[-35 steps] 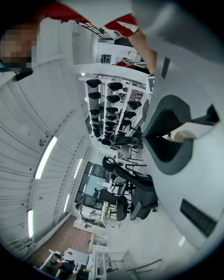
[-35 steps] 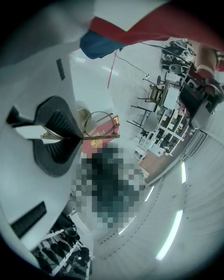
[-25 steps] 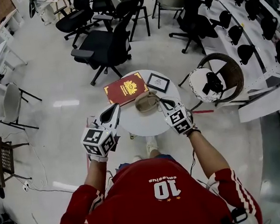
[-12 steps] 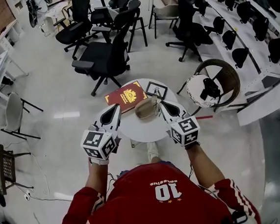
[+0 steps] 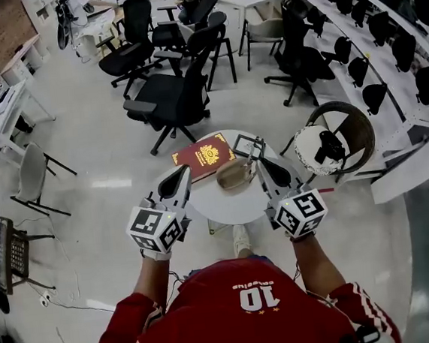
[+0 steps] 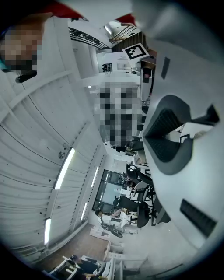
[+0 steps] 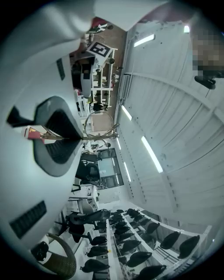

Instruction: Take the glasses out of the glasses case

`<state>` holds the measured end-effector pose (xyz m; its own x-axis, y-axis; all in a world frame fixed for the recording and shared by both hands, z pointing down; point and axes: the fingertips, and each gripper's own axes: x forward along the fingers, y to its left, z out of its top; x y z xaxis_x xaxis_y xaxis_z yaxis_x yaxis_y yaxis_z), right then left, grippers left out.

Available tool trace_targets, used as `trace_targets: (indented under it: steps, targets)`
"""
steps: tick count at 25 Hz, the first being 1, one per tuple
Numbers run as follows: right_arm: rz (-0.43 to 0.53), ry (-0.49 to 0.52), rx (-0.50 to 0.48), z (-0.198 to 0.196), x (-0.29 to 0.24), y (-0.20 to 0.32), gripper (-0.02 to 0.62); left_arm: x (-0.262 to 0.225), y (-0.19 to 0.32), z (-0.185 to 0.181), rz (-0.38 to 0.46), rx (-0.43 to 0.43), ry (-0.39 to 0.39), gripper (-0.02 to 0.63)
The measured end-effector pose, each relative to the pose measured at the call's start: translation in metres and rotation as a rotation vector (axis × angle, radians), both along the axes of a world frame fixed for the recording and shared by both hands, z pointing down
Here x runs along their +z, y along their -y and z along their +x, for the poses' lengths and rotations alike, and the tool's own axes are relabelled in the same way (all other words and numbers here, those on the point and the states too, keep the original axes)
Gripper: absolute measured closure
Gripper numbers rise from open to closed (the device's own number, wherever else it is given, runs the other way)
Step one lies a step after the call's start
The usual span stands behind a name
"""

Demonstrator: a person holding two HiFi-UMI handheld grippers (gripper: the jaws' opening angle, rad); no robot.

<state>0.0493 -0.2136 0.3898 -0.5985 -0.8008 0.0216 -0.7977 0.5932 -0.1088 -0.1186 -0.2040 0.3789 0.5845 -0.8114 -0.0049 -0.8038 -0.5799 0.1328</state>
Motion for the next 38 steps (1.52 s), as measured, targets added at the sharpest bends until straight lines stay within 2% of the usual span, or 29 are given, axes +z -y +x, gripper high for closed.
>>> trace_targets:
  steps: [7, 11, 17, 26, 38]
  targets:
    - [0.039, 0.078, -0.009, 0.001, -0.027, -0.022, 0.575, 0.0, -0.012, -0.01, 0.005, -0.039, 0.013, 0.598]
    - [0.051, 0.083, 0.005, 0.006, -0.028, -0.029, 0.575, -0.002, -0.016, -0.014, 0.017, -0.057, -0.003, 0.598]
    - [0.038, 0.101, 0.086, 0.021, -0.026, -0.025, 0.575, -0.008, -0.015, -0.027, 0.031, -0.1, -0.007, 0.598]
    - [0.06, 0.042, 0.191, 0.04, -0.025, -0.021, 0.575, -0.013, -0.013, -0.034, 0.041, -0.137, -0.014, 0.598]
    - [0.036, 0.026, 0.236, 0.053, -0.013, -0.017, 0.575, -0.009, -0.009, -0.032, 0.039, -0.145, -0.003, 0.598]
